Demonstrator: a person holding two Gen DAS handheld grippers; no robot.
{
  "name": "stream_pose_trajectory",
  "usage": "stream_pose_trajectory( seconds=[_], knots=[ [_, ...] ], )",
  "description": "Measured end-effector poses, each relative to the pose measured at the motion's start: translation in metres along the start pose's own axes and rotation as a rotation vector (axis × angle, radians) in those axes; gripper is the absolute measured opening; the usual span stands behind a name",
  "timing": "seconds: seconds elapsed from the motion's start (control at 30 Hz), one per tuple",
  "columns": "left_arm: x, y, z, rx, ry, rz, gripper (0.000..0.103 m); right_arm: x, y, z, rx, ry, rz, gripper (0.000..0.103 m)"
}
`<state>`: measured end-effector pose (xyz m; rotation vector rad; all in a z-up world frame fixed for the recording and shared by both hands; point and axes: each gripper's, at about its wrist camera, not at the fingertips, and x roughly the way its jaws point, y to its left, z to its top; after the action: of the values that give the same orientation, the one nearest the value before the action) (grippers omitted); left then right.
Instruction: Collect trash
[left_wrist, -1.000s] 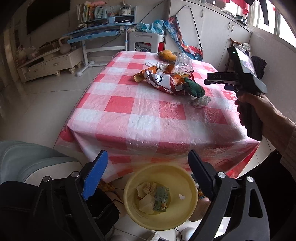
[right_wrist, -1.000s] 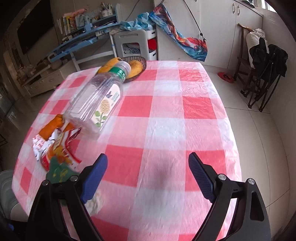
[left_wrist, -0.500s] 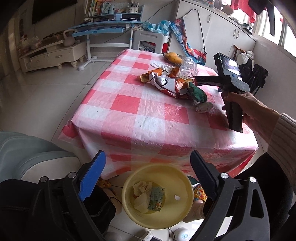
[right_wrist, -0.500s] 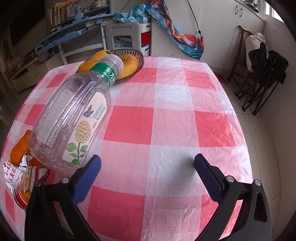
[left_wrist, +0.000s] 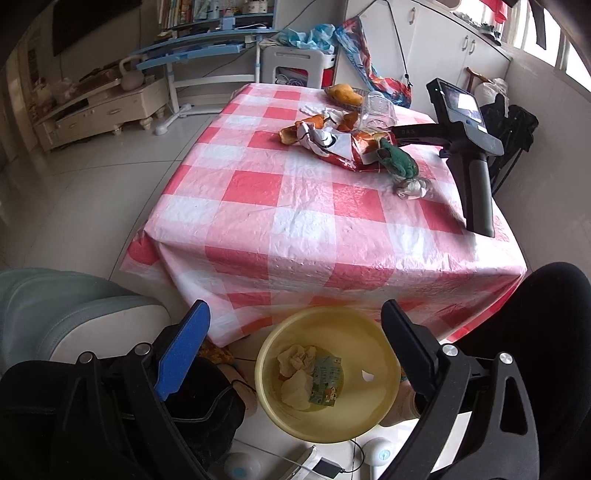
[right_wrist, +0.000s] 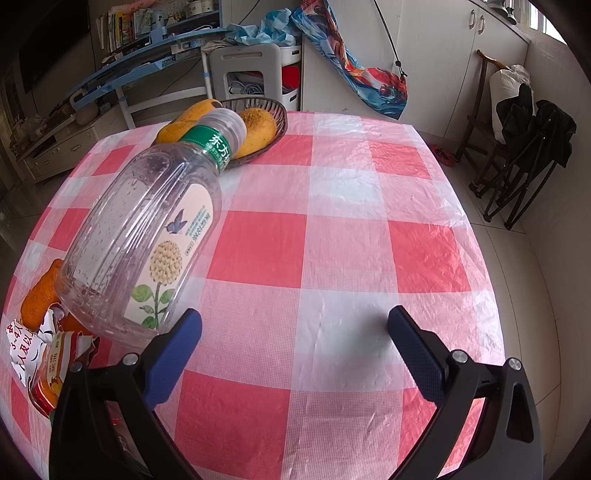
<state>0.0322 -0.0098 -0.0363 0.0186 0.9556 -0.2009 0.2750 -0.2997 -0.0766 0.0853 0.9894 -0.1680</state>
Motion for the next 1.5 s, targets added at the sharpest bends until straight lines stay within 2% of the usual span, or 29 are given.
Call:
stream_pose_trajectory(
  seconds=[0.1,0.3,0.7,1.03,1.2,1.4,1.5],
  knots=[
    [-0.001,-0.003,-0.001,0.024,0.002,0.000,0.090,0.000,0.000,0.000,0.000,0.000,0.000,0.096],
    [-0.002,-0.001,-0.001,0.009,0.010,-0.026,0.090,0.001,0.001,0.001,0.000,0.000,0.000,0.096],
    [0.011,0.018,0.002,-0.106,0.062,-0.092,0.090,0.000,0.000,0.001,0.000,0.000,0.000,0.096],
    [0.007,0.008,0.001,-0.050,0.047,-0.057,0.090,0.000,0.000,0.000,0.000,0.000,-0.001,0.096],
    [0.004,0.011,0.001,-0.074,0.046,-0.046,0.090,0.001,0.001,0.001,0.000,0.000,-0.001,0.096],
    [0.002,0.000,-0.004,-0.026,0.039,-0.025,0.091,0.001,0.001,0.001,0.000,0.000,-0.001,0.096],
    [0.005,0.005,-0.004,-0.047,0.051,-0.011,0.091,0.001,0.001,0.001,0.000,0.000,-0.001,0.096]
  ],
)
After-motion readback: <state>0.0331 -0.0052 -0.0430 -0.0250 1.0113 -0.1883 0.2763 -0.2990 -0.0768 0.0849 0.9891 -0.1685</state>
